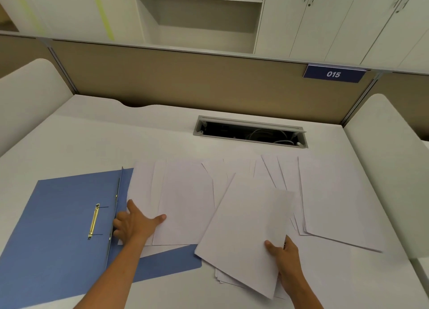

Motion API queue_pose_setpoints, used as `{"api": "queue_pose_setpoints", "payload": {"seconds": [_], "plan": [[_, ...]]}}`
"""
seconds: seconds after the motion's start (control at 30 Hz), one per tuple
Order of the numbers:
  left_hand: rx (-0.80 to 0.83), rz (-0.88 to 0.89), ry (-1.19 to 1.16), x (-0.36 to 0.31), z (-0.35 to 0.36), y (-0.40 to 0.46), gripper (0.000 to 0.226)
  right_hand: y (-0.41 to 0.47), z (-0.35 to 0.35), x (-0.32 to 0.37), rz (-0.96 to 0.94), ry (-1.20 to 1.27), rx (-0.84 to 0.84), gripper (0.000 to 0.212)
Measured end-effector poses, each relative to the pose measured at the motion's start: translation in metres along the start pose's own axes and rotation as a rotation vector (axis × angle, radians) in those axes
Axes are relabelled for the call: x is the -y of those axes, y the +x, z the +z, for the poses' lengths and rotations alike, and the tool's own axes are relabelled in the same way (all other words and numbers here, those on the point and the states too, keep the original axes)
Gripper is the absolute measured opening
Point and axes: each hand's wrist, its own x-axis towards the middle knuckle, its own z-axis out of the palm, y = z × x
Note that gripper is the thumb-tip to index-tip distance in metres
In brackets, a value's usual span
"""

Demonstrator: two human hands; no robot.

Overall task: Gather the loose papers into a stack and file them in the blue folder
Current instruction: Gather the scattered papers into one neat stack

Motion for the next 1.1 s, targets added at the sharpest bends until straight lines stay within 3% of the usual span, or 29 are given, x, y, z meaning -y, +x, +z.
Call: {"api": "queue_pose_setpoints", "payload": {"seconds": [0.17, 0.3, 0.5, 0.6, 0.8, 0.97, 1.1], "plan": [[0.037, -0.021, -0.051, -0.004, -0.001, 0.006, 0.124, 0.004, 0.0, -0.004, -0.001, -0.025, -0.004, 0.034], [0.083, -0.037, -0.185, -0.005, 0.002, 0.006, 0.112, 0.007, 0.0, -0.007, 0.0, -0.044, -0.014, 0.035], [0.187, -0.065, -0.714, -0.007, -0.011, 0.015, 0.091, 0.009, -0.002, -0.009, -0.004, -0.062, -0.006, 0.034], [0.177, -0.102, -0.865, 0.003, -0.02, 0.029, 0.069, 0.01, -0.003, -0.008, -0.006, -0.063, -0.005, 0.034], [0.275, -0.126, -0.833, 0.015, -0.033, 0.041, 0.05, 0.012, -0.004, -0.009, -0.003, -0.077, 0.006, 0.033], [0.278, -0.082, -0.739, 0.014, -0.039, 0.05, 0.066, 0.011, -0.004, -0.007, 0.002, -0.081, 0.014, 0.035], [0.411, -0.045, -0.733, 0.007, -0.039, 0.051, 0.056, 0.01, -0.005, -0.006, -0.005, -0.089, 0.03, 0.034]]}}
